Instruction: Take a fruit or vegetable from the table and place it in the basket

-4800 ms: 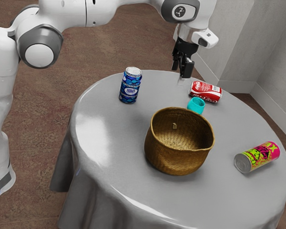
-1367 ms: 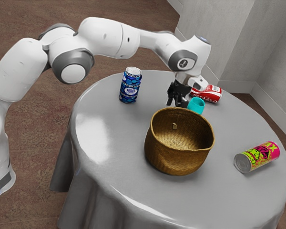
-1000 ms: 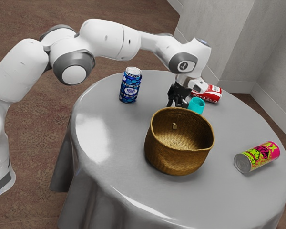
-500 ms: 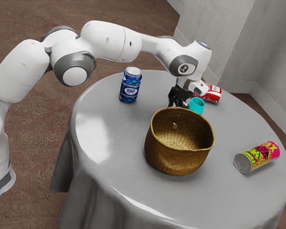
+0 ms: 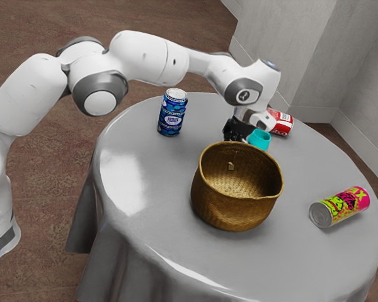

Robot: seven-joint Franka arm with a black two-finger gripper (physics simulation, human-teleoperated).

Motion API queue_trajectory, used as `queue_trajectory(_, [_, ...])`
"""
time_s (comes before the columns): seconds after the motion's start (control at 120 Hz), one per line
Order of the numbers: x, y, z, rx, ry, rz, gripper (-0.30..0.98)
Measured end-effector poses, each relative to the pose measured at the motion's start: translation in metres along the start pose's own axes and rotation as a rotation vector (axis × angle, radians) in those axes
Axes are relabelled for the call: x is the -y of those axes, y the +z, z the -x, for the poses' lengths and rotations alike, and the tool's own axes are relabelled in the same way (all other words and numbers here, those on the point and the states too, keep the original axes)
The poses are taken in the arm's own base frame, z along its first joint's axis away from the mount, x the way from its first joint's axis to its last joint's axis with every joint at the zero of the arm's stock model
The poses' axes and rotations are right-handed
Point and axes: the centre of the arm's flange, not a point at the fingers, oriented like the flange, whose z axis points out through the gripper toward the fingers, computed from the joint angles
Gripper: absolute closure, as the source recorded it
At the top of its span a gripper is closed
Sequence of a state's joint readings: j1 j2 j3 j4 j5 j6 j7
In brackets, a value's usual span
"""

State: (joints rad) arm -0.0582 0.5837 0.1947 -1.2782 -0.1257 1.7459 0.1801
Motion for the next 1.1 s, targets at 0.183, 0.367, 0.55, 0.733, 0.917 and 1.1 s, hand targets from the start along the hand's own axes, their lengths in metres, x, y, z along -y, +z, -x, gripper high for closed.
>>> queue_trajectory(0.183, [-0.002,0.005,0.000,0.009,-0.004,0.003,0.15])
queue_trajectory(0.367, [-0.003,0.007,0.000,0.005,-0.012,0.001,0.25])
queue_trajectory(0.55, [-0.003,0.002,0.000,-0.009,-0.015,-0.004,0.38])
queue_trajectory(0.733, [-0.006,-0.016,0.002,-0.035,-0.011,-0.006,0.42])
queue_trajectory(0.917, [-0.008,-0.049,0.010,-0.080,-0.009,-0.007,0.42])
queue_trajectory(1.1, [-0.005,-0.095,0.020,-0.127,-0.011,-0.017,0.45])
